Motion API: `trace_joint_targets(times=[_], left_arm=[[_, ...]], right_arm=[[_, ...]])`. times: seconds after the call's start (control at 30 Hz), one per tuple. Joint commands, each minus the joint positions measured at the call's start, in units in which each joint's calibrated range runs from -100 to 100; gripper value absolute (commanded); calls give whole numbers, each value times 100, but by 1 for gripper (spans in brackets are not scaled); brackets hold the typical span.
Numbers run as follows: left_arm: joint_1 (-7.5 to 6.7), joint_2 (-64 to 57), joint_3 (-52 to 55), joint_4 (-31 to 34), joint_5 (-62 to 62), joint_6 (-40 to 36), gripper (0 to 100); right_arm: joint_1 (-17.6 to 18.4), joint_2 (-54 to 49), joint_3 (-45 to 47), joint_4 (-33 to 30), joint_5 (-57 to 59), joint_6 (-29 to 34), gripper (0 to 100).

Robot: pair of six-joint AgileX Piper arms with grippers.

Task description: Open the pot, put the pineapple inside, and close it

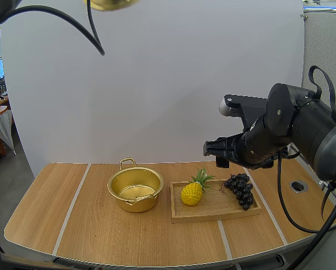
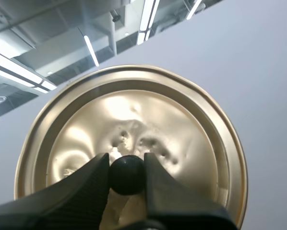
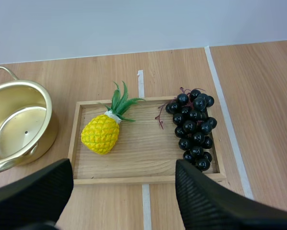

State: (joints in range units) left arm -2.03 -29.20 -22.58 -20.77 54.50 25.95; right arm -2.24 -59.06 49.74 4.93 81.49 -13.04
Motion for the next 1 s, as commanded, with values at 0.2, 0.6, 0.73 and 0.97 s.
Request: trace_joint_targets(times=[0.2,0.6,0.73,0.97], left_arm=[[-16,-77,-85,22,-1780,-66,0],[-16,-77,-85,22,-1780,-66,0],[-16,-77,-85,22,-1780,-66,0],[-16,-77,-85,22,-1780,-66,0]], right_arm=[[-20,-28,-57,30,-26,-40,100],[-20,-28,-57,2300,-241,-319,100],[-20,-28,-109,2386,-530,-319,100],[19,40,-547,1799,-657,-319,100]])
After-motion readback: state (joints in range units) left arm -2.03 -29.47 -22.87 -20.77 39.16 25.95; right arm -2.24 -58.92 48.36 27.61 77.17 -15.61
